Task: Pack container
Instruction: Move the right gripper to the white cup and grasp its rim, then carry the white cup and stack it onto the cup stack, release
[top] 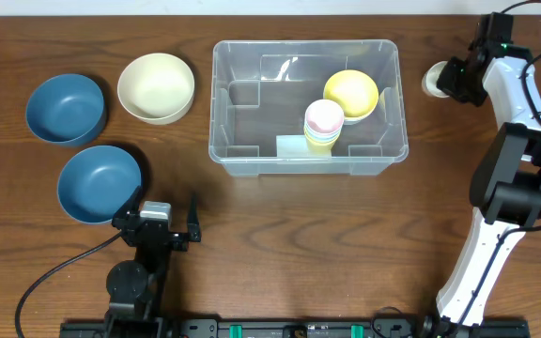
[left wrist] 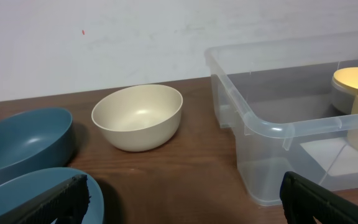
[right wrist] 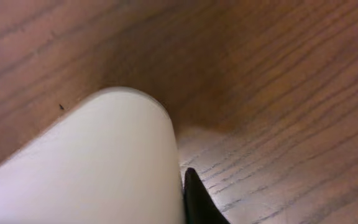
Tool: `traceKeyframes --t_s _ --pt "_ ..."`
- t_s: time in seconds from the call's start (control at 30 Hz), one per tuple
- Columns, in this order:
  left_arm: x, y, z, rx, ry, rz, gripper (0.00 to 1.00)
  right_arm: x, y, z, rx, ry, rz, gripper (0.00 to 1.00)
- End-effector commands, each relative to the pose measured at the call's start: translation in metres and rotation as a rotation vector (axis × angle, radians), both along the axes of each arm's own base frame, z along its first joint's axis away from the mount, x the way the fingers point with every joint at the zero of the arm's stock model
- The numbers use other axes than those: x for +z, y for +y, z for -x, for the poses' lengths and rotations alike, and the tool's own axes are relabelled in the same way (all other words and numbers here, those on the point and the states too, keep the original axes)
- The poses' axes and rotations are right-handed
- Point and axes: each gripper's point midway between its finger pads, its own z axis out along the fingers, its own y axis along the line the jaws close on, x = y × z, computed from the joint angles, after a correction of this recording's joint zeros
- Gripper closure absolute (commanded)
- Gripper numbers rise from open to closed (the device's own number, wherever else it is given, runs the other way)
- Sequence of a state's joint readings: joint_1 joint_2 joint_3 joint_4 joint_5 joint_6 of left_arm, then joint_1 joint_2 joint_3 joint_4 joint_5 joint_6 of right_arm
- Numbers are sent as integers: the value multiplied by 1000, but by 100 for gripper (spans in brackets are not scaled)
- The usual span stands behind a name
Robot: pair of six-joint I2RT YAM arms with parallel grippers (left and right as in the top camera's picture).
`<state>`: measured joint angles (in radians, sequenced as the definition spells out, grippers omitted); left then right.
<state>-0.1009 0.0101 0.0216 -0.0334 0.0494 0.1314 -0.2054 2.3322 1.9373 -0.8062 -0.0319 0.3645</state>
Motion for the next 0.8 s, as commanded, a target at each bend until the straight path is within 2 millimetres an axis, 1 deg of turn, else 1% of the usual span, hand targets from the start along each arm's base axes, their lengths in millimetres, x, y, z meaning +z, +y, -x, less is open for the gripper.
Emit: traceKeyframes --t_s 0.0,0.07,0.13,0.27,0.37,0.43,0.5,0.57,0.6,0.67,0.7,0.77 --pt "-16 3 1 15 47 -16 2 28 -4 -3 -8 -44 11 99" --pt "-16 3 1 15 47 -16 2 43 -4 -2 -8 -63 14 99" --pt "-16 3 1 15 47 -16 2 64 -3 1 -9 -87 19 99" --pt "-16 3 1 15 47 -16 2 115 0 15 -7 -143 28 99" --pt "-16 3 1 15 47 -16 2 158 11 32 11 -190 11 99" --pt "-16 3 1 15 47 -16 2 188 27 45 55 -230 -30 99" --pt "-16 3 1 15 47 -16 2 213 50 56 129 -267 -77 99" --pt "-16 3 1 15 47 -16 2 230 73 69 189 -283 -110 99" --pt "-16 3 1 15 47 -16 2 235 86 75 222 -284 -120 99" --pt "-16 3 1 15 47 -16 2 241 110 84 289 -274 -129 99" --pt "-16 3 1 15 47 -16 2 241 123 87 320 -267 -132 99" --pt "-16 3 1 15 47 -16 2 238 154 95 396 -240 -141 99"
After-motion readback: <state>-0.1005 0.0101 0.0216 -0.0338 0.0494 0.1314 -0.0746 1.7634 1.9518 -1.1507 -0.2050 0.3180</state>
